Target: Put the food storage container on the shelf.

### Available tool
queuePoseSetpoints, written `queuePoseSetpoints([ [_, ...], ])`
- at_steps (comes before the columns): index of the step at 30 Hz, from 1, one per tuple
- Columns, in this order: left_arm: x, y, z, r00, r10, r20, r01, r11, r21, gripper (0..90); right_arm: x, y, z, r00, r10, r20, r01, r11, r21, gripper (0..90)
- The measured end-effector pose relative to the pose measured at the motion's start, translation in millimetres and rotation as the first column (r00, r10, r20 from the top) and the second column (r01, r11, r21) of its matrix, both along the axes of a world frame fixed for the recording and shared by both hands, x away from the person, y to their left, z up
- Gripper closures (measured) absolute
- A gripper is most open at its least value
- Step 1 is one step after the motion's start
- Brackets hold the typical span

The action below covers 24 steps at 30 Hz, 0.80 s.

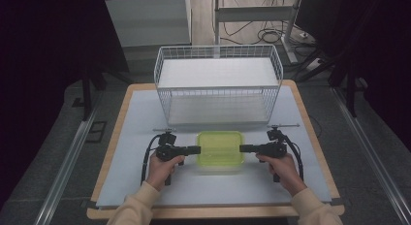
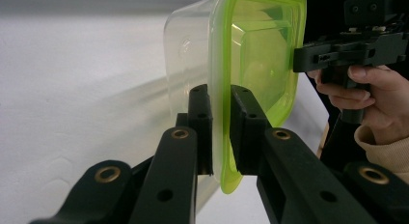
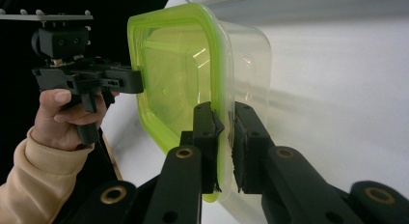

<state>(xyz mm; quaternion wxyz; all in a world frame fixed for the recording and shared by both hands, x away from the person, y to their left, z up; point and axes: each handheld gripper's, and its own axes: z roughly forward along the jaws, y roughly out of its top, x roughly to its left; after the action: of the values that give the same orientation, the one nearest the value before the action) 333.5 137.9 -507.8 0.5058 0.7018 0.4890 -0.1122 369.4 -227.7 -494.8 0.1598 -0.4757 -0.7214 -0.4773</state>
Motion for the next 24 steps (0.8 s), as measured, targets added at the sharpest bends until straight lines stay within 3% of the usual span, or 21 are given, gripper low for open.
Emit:
queuePoseSetpoints([
  [24,-11.3,1.8,26.4,0.9975,0.012,0.07,-0.012,0.9999,0.003,80.7,-8.7,1.3,22.4,0.9961,0.001,0.088,-0.003,1.0,0.025,81.6],
])
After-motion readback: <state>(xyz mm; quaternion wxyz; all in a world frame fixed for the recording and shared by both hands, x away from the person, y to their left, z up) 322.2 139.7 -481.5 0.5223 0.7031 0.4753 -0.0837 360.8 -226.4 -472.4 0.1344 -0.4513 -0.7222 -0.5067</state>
